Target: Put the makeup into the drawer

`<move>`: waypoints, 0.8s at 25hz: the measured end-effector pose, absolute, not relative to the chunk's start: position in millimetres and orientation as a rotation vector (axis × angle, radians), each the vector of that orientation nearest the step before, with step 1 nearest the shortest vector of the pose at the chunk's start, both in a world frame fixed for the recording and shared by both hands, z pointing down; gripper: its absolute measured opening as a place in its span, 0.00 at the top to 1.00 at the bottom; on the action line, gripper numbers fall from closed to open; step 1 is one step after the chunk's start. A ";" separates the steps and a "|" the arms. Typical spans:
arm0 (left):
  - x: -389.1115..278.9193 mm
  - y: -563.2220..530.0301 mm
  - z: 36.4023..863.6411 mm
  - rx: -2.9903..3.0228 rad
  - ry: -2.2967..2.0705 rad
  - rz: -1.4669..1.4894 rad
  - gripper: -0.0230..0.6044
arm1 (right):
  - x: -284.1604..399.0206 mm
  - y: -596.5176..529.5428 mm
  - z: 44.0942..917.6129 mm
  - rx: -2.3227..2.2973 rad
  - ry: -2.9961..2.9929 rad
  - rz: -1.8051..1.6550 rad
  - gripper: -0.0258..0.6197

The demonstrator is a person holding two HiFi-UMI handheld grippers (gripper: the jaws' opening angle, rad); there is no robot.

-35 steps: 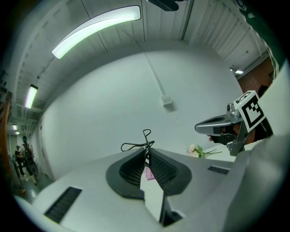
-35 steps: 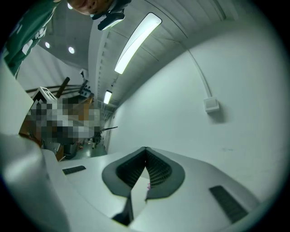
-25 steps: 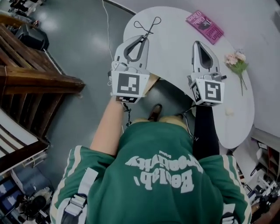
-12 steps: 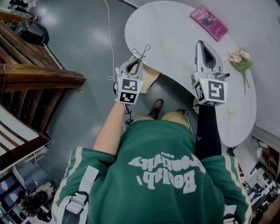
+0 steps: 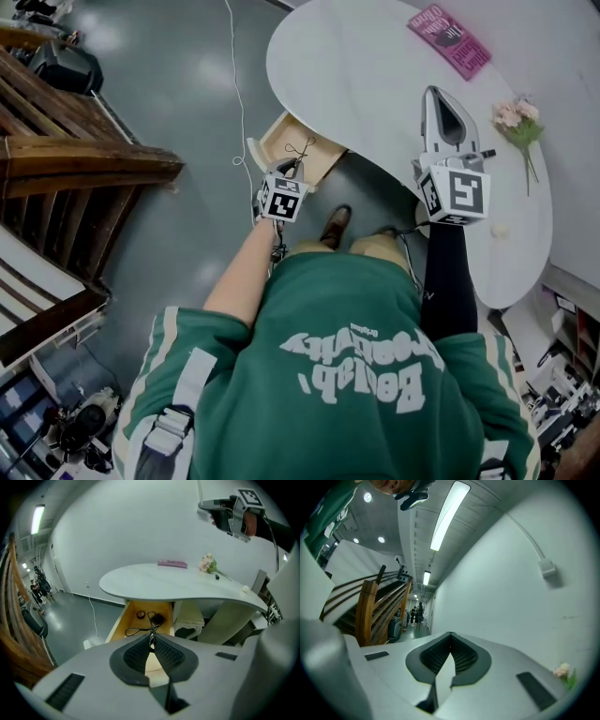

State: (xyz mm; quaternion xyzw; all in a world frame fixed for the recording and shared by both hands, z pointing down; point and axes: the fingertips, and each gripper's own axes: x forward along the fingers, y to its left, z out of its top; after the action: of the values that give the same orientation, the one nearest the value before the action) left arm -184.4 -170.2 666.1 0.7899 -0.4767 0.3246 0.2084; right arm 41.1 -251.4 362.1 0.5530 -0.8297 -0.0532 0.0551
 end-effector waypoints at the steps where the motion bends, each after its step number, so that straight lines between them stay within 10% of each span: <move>1: -186.5 -167.1 675.0 2.189 -1.316 0.924 0.90 | 41.5 -251.0 362.5 1.678 -2.516 -0.162 0.95; 20: -198.1 -154.4 707.2 2.126 -1.232 1.004 0.90 | 41.4 -246.8 359.6 1.686 -2.495 -0.174 0.95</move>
State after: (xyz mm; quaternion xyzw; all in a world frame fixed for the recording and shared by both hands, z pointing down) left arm -198.1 -154.4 707.2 0.7772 -0.4505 0.3672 0.2412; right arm 41.4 -246.8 359.6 0.5578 -0.8256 -0.0576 0.0625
